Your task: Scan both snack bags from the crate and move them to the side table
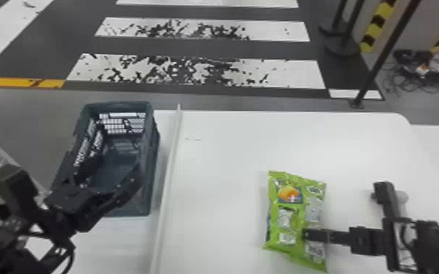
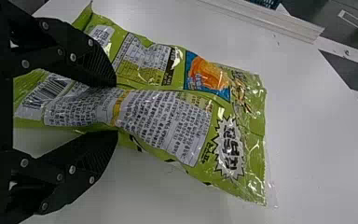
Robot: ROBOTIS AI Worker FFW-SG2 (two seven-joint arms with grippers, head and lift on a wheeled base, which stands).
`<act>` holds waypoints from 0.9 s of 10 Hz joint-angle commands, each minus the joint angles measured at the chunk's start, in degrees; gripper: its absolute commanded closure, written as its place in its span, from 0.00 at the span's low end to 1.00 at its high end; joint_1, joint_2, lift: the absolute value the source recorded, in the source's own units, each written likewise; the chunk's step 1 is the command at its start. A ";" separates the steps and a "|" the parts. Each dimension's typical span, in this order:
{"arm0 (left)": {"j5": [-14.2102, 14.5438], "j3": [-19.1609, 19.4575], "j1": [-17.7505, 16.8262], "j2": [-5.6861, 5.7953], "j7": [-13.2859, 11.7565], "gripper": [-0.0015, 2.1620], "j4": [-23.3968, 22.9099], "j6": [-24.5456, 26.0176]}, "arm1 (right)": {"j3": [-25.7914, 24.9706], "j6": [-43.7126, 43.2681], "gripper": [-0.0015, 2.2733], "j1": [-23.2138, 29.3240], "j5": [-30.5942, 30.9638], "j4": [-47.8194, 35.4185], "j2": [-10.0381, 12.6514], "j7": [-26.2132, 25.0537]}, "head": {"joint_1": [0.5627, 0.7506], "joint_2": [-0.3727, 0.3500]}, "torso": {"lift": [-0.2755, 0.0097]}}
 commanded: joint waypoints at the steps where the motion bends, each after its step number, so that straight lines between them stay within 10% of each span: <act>1: 0.00 0.00 -0.02 0.01 0.00 0.03 0.47 -0.16 | 0.56 -0.48 0.99 -0.53 1.20 0.73 0.02 -0.06 | 0.70 0.54 | 0.86; 9: 0.09 -0.18 0.51 -0.52 -0.35 0.03 1.00 -0.69 | -18.42 8.84 0.99 6.15 -12.77 -20.27 0.28 -6.13 | 0.70 0.48 | 0.86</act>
